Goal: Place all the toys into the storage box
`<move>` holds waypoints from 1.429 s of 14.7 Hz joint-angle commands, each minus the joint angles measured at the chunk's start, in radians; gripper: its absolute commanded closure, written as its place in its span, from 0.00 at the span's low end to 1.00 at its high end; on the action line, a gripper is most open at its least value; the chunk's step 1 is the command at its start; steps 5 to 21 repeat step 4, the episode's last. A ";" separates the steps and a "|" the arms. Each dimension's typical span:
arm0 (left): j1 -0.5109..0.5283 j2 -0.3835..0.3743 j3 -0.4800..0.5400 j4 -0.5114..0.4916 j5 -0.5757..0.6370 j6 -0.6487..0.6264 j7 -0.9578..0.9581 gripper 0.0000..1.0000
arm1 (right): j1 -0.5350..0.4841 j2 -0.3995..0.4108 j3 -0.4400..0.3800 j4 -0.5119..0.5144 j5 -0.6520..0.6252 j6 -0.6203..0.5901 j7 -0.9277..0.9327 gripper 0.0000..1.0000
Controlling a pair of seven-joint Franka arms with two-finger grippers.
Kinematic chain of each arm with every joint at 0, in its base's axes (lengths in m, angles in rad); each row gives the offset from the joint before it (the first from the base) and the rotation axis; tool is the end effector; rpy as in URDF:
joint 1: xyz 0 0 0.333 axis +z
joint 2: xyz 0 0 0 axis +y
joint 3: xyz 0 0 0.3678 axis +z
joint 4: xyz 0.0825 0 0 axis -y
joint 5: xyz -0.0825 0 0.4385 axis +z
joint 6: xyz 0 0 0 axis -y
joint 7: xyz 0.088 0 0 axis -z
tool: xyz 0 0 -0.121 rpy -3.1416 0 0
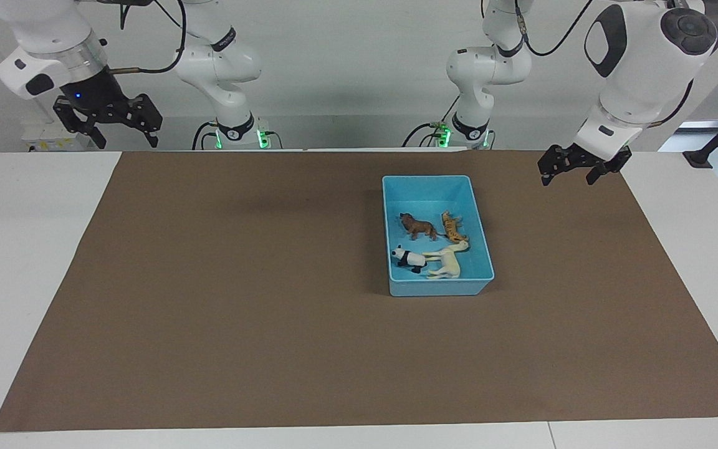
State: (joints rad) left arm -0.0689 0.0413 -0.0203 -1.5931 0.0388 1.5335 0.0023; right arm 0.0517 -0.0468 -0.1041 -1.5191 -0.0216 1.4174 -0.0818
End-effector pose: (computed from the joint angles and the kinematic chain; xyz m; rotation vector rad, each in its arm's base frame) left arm 0.6138 -0.0498 0.6224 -3.0922 0.1424 0.1536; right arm 0.5738 -0.0347 0.7037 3.1272 0.0421 -0.0878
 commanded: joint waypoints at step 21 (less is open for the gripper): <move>0.006 -0.027 0.002 -0.030 -0.011 0.008 0.010 0.00 | -0.006 -0.022 0.003 -0.013 0.020 0.006 -0.018 0.00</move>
